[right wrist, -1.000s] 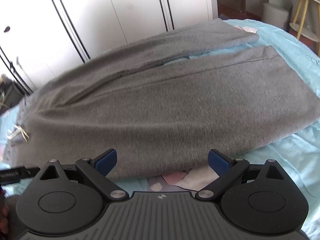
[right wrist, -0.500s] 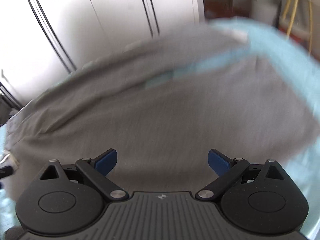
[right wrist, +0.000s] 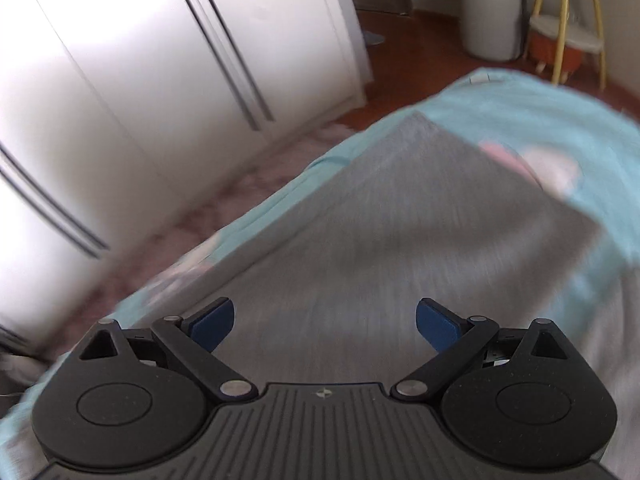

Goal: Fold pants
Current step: 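Grasp the grey pant-leg cuff with the right tool while the left tool approaches the waistband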

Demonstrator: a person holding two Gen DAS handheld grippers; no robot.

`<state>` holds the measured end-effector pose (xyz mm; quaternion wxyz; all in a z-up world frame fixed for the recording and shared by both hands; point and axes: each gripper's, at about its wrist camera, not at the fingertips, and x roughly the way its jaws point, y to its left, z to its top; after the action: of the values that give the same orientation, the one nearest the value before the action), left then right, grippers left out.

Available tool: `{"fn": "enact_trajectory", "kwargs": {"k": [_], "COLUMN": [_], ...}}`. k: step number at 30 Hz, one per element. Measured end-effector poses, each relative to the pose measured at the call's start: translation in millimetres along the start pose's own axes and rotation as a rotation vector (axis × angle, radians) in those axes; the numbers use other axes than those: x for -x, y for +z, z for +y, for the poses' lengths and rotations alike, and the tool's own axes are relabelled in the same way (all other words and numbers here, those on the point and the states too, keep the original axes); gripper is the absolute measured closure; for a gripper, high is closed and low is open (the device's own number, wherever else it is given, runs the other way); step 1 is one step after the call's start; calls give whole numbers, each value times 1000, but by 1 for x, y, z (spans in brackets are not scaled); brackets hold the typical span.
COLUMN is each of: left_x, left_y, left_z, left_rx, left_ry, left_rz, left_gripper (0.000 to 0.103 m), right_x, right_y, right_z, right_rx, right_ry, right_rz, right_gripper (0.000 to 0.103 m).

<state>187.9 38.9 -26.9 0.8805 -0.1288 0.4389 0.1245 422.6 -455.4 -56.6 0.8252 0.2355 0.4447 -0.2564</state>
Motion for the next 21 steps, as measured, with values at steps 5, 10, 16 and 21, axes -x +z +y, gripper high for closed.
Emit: {"fn": "enact_trajectory", "kwargs": {"k": [5, 10, 16, 21], "left_x": [-7, -26, -28, -23], "left_y": [8, 12, 10, 14], "left_z": [4, 1, 2, 24], "left_rx": [24, 27, 25, 162], "left_ry": [29, 31, 35, -74], "left_rz": [-106, -62, -54, -39], "left_gripper": [0, 0, 0, 0], "right_x": [-71, -104, -126, -72], "right_y": [36, 54, 42, 28], "right_z": [14, 14, 37, -7], "right_rx": [-135, -236, -27, -158], "right_ry": [-85, -178, -327, -86], "right_rz": [50, 34, 27, -59], "right_gripper": [16, 25, 38, 97]}}
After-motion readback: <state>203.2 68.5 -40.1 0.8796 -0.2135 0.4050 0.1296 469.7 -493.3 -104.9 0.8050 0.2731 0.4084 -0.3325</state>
